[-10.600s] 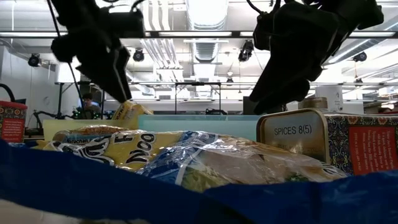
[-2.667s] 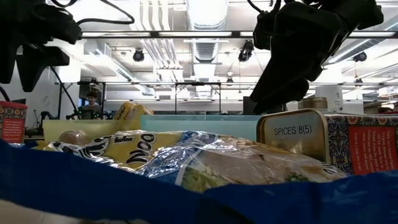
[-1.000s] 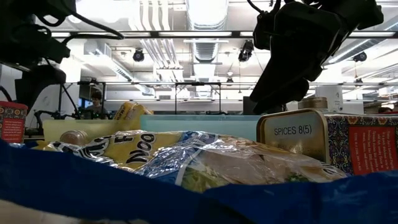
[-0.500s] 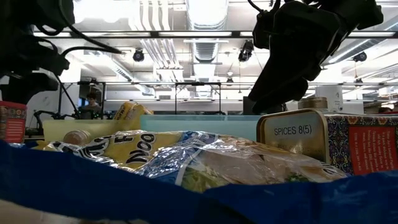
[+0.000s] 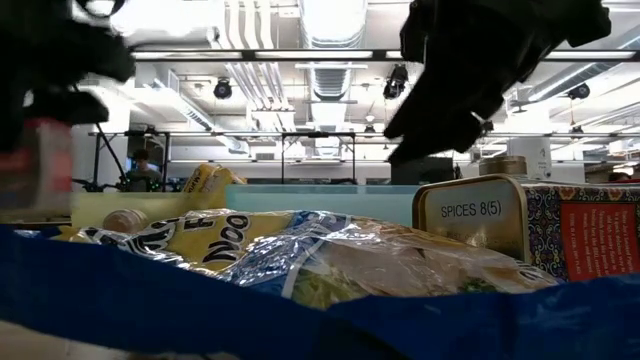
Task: Pick & Place Food Item
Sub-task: Put the left red seasoning can into the blue bin
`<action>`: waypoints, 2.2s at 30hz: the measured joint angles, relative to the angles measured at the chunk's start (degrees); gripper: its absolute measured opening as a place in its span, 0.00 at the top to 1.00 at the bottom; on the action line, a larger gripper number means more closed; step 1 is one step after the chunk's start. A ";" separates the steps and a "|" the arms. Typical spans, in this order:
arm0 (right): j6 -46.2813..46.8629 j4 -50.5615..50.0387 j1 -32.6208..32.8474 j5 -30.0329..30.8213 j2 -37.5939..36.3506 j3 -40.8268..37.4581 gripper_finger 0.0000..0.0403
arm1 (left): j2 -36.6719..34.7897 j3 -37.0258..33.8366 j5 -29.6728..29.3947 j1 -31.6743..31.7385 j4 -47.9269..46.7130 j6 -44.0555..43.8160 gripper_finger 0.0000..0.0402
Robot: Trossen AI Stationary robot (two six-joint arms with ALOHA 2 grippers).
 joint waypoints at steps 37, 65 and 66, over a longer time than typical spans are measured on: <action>-15.11 3.28 -0.42 -4.06 12.56 23.26 0.27 | 21.59 32.69 -2.27 3.13 9.55 16.61 0.46; -15.26 3.33 -0.50 1.72 12.59 22.59 0.27 | 21.49 34.33 -0.93 3.39 13.17 16.83 0.46; -15.53 3.33 -0.50 1.65 12.59 22.68 0.27 | 21.49 34.33 -0.89 3.39 13.28 16.83 0.46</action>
